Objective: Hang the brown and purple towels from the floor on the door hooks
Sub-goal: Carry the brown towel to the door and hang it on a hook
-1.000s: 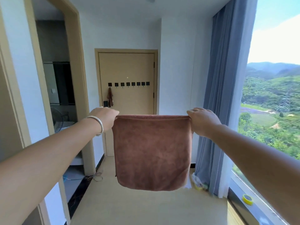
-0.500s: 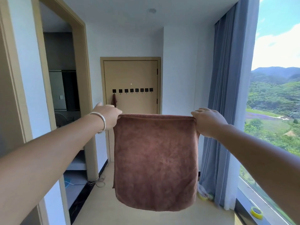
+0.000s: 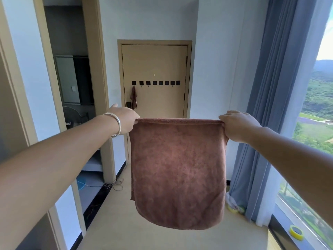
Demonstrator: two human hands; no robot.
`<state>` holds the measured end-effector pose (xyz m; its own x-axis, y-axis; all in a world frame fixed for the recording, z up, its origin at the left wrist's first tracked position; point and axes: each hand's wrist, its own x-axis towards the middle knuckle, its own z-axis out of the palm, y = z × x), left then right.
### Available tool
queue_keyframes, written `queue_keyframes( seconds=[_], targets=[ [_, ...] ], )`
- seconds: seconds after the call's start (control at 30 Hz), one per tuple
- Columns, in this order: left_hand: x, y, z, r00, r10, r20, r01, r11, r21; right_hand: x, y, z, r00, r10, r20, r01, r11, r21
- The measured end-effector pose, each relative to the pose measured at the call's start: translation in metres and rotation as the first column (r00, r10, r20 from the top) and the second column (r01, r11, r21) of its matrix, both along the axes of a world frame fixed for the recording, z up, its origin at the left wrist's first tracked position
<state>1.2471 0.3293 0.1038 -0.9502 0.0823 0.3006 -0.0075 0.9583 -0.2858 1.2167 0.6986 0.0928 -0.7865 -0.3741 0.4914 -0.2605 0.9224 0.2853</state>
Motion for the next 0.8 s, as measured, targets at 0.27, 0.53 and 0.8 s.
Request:
queue_keyframes(
  seconds=[0.27, 0.53, 0.8],
  targets=[
    [-0.086, -0.083, 0.012, 1.0, -0.001, -0.022, 0.001, 0.999, -0.032, -0.094, -0.076, 0.025, 0.999, 0.031, 0.023, -0.031, 1.0, 0.006],
    [-0.146, -0.137, 0.013, 0.998, 0.053, -0.022, -0.055, 0.996, -0.075, -0.171, -0.132, 0.02, 0.997, 0.081, 0.019, -0.081, 0.997, -0.003],
    [-0.202, -0.157, 0.016, 0.99, 0.132, 0.051, -0.128, 0.989, -0.067, -0.253, -0.162, 0.018, 0.995, 0.093, 0.039, -0.092, 0.996, -0.017]
  ],
)
